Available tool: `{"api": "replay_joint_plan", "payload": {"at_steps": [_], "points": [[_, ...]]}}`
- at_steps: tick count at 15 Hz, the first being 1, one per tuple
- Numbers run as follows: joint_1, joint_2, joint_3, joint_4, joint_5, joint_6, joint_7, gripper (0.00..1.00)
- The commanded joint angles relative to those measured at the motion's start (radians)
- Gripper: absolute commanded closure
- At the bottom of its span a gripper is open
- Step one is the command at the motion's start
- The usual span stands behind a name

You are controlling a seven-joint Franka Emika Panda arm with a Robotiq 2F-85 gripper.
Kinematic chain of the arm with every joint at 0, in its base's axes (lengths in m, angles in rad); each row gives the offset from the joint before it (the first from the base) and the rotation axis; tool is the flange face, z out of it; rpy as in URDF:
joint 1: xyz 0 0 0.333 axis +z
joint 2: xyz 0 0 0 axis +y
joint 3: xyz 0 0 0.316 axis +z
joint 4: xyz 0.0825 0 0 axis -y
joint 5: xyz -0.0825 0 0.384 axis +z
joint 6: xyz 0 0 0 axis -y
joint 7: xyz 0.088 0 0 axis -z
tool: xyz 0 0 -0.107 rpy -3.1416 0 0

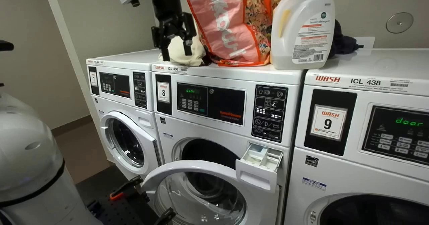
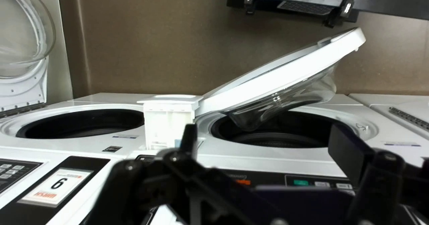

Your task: Pour fabric softener into the soap chamber

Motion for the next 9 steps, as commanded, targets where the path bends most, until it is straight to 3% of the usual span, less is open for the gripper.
{"api": "replay_joint_plan", "payload": {"at_steps": [1,9], "points": [[-0.027,0.101,-0.042,0.133,-0.007,0.016,-0.072,0.00],[-0.042,0.216,-0.118,0.342,-0.020,0.005,-0.364,0.00]]}}
